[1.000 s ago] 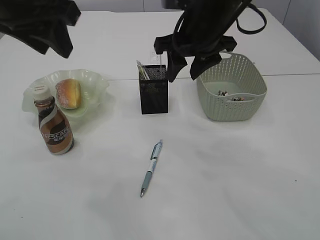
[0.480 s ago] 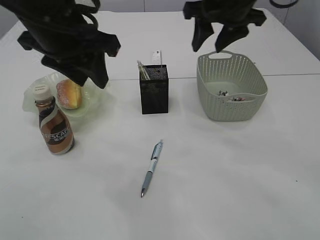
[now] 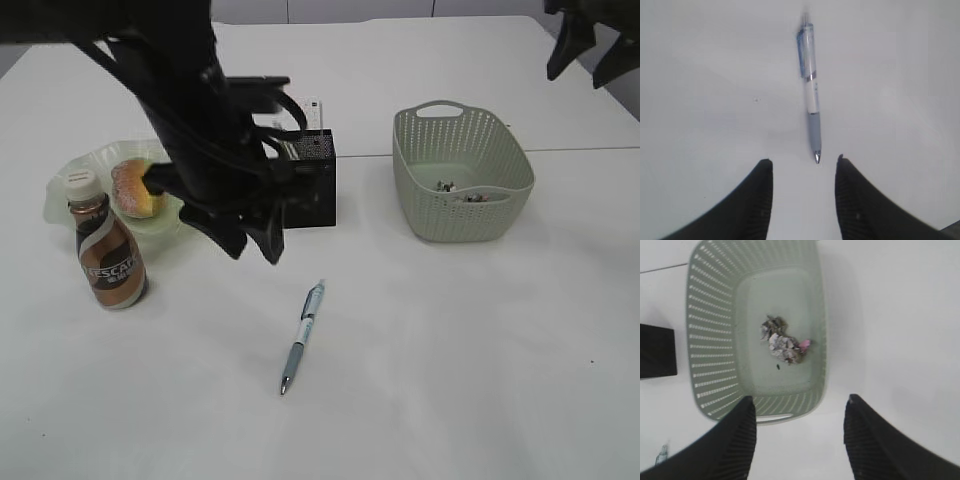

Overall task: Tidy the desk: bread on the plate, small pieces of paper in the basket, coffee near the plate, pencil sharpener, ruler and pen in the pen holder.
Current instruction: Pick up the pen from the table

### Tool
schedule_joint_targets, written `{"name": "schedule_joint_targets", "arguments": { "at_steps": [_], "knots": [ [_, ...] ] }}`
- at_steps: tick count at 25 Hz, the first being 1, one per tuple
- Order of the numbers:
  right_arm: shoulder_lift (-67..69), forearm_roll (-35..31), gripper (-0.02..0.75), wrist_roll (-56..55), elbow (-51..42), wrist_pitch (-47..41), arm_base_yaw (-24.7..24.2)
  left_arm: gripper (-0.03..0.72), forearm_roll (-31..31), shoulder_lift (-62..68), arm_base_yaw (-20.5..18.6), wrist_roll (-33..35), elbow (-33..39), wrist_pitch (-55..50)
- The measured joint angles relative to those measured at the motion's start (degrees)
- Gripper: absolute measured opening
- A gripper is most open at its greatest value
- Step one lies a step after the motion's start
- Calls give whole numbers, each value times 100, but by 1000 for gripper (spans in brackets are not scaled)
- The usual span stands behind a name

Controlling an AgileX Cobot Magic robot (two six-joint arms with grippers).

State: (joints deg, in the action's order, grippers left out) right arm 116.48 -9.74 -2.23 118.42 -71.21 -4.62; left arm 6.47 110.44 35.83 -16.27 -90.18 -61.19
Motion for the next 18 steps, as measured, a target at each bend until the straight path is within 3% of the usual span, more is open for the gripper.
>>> {"name": "schedule_joint_targets", "arguments": {
  "at_steps": [5,18],
  "knots": [
    [0,0,412,27,0,0,-328,313,73,671,256,-13,-139,13],
    [0,0,411,36,0,0,-359,314,101,1971,331,-110,-1101,-272]
  ]
}}
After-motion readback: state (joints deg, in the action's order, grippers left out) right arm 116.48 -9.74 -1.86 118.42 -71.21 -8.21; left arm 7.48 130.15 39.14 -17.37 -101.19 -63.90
